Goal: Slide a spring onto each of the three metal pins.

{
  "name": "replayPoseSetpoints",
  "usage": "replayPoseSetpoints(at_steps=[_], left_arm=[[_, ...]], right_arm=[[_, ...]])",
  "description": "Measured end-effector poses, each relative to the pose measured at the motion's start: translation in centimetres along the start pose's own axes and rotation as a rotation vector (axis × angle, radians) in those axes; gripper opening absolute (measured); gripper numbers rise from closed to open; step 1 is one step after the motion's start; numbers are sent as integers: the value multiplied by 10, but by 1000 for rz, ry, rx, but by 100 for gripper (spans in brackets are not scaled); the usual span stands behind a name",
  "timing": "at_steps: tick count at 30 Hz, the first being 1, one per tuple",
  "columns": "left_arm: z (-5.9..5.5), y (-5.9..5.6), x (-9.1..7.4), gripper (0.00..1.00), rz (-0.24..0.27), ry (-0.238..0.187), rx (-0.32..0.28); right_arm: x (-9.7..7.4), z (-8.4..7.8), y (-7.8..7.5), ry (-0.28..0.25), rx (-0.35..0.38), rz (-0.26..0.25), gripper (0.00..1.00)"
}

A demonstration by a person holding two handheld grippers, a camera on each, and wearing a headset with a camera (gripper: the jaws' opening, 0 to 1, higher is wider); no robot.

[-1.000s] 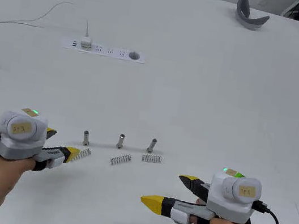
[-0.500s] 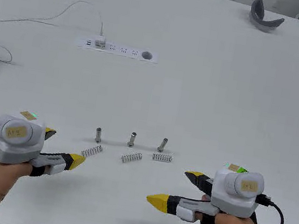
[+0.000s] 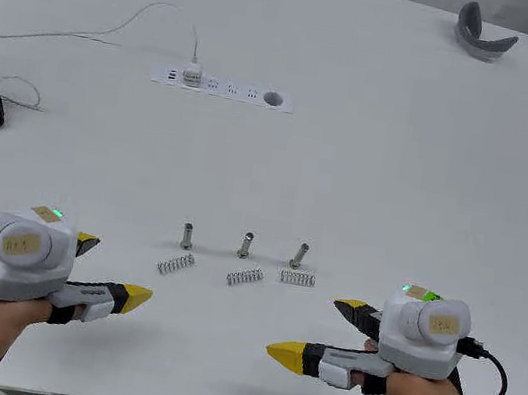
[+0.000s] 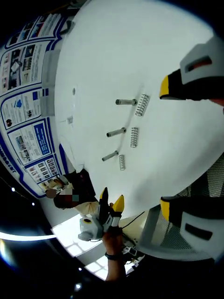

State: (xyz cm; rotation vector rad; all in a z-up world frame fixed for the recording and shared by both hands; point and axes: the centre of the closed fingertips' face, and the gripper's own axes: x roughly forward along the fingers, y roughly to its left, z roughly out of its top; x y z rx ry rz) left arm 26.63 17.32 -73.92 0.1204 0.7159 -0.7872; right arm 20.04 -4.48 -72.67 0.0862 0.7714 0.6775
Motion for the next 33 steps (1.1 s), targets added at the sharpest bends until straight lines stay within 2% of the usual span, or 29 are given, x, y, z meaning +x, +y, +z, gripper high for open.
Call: replayPoseSetpoints(at_steps=[16, 23, 26, 33], left_arm=[[2, -9, 9, 70, -44, 18, 28], [-1, -15, 20, 68, -67, 52, 75], [-4, -14, 27, 66, -70, 69, 88], [0, -13, 41, 60, -78, 84, 104]], right_arm=[[-1, -1, 3, 4, 0, -3, 87], [-4, -2, 4, 4, 4, -10, 87], [-5, -3, 4, 3, 10, -14, 87], [-7, -2, 3, -10, 22, -20, 86]])
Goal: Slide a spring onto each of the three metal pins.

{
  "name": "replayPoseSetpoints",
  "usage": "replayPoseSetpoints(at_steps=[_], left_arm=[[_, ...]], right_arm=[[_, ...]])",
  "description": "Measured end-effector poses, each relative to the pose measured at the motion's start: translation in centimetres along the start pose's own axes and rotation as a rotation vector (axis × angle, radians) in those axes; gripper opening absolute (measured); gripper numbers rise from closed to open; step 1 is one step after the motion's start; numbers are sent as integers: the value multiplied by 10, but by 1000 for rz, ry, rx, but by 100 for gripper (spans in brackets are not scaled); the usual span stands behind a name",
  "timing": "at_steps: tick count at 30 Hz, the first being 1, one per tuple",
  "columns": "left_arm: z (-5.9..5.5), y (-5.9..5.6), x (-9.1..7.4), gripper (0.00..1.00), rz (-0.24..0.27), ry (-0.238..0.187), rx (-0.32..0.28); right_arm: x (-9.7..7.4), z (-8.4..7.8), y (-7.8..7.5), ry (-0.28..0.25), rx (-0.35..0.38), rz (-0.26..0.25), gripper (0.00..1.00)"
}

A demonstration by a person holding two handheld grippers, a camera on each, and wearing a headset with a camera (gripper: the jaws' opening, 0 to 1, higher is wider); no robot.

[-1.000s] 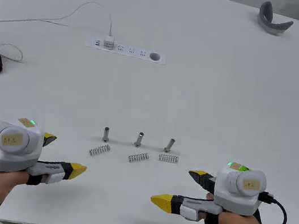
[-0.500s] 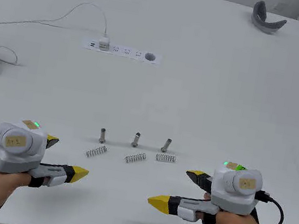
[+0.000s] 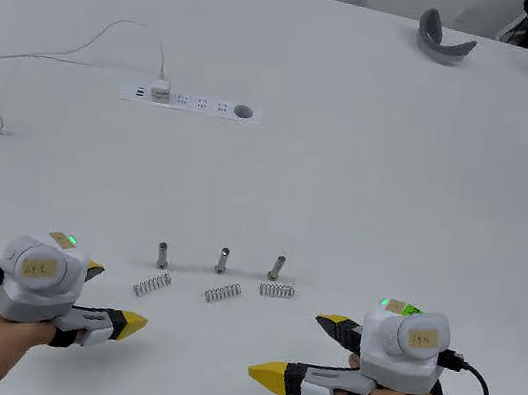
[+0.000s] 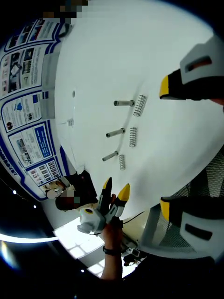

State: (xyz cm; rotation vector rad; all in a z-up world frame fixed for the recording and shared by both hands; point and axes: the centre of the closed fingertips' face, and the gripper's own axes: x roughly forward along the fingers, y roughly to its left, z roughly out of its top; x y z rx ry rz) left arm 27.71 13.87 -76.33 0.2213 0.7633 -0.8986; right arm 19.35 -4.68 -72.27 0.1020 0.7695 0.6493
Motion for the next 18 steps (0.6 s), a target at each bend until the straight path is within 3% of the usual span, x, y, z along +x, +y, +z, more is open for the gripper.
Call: replayPoseSetpoints(at_steps=[18], left_arm=[[2, 8, 30, 32, 13, 16, 11]], right_arm=[[-6, -5, -3, -1, 23, -11, 86]])
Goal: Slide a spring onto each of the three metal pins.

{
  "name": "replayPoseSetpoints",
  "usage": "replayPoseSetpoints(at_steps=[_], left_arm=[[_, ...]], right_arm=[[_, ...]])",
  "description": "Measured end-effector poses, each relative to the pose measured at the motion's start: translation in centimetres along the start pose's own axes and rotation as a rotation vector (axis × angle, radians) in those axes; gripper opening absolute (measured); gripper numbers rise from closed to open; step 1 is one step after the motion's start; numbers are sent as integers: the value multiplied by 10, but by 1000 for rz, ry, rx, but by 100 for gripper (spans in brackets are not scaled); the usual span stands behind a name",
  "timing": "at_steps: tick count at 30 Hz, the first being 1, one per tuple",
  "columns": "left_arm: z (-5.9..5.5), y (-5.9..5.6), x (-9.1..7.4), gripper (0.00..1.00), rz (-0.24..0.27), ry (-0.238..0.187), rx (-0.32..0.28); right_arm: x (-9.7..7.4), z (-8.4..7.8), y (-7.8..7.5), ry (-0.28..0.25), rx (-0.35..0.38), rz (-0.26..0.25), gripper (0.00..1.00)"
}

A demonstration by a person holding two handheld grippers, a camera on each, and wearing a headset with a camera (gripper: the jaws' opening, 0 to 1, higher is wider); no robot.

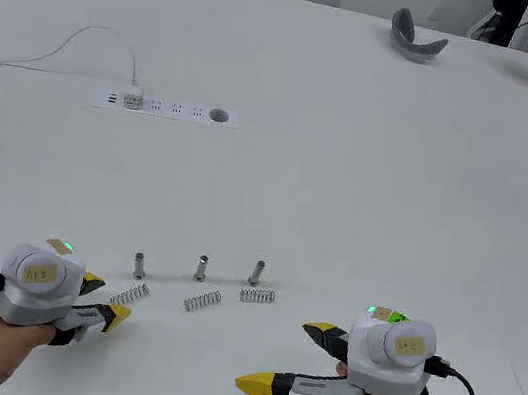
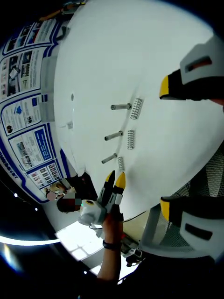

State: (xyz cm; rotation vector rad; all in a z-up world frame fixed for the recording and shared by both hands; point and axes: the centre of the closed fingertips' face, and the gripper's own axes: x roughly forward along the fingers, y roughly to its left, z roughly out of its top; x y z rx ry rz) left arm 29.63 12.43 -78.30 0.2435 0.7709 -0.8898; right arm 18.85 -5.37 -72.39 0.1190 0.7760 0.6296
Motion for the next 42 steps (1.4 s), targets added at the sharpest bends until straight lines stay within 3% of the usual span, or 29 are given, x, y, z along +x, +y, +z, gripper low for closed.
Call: replayPoseSetpoints(at_steps=[12, 18, 24, 28, 35, 42], left_arm=[[-6, 2, 17, 16, 1, 34, 48], [-8, -1, 17, 15, 7, 51, 48], [-7, 0, 18, 11, 27, 60, 87], [-9, 1, 16, 11, 40, 78, 69], [-12, 0, 6, 10, 51, 72, 47], [-17, 0, -12, 10, 66, 70, 44]], right_arm=[[0, -2, 0, -1, 12, 1, 86], [-1, -4, 2, 4, 10, 9, 86], [-2, -7, 0, 6, 15, 11, 86], [-2, -7, 0, 5, 15, 16, 86], [-1, -9, 1, 10, 13, 26, 86], [2, -9, 4, 9, 12, 43, 85]])
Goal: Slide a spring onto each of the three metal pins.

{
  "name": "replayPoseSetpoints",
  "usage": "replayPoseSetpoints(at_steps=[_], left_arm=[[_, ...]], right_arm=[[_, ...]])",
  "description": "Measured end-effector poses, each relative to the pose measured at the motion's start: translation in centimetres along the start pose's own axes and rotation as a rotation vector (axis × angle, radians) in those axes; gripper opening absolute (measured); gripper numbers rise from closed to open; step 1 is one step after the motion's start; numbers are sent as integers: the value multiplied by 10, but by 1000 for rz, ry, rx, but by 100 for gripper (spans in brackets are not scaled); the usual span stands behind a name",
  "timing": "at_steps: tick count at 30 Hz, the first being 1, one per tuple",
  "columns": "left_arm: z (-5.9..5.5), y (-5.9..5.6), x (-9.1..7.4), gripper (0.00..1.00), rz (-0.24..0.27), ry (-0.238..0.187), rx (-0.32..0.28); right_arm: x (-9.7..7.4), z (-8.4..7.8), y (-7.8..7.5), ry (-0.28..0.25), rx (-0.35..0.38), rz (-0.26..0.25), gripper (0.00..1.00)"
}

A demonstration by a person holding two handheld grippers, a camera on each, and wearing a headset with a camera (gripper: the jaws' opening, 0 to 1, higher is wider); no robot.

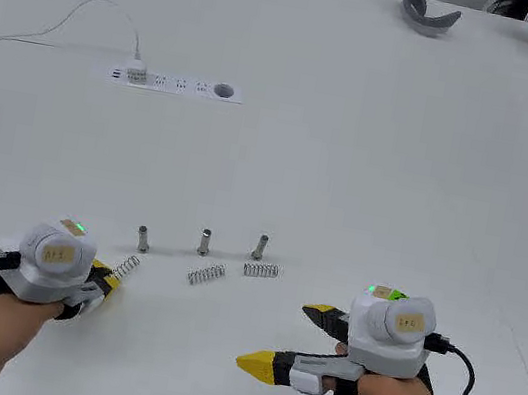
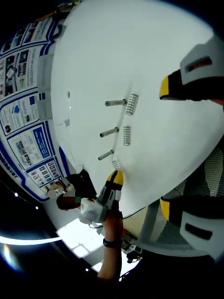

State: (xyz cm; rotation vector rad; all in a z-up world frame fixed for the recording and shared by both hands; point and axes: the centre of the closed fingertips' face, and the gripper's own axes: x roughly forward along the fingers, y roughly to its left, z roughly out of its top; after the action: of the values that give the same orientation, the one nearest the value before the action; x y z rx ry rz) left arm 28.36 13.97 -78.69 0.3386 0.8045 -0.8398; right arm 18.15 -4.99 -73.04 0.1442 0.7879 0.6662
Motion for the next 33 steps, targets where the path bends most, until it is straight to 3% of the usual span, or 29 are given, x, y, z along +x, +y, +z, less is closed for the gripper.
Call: replayPoseSetpoints(at_steps=[6, 21, 26, 33], left_arm=[[-4, 4, -16, 10, 16, -26, -48], [-11, -11, -57, 10, 29, -79, -86], [-9, -21, -67, 10, 20, -86, -74], [-2, -38, -77, 10, -23, -88, 4]], right_arm=[[3, 2, 3, -7, 0, 13, 85], [16, 7, 17, 2, -20, 74, 84], [22, 8, 26, 9, -33, 103, 83], [26, 17, 35, -7, -33, 148, 79]])
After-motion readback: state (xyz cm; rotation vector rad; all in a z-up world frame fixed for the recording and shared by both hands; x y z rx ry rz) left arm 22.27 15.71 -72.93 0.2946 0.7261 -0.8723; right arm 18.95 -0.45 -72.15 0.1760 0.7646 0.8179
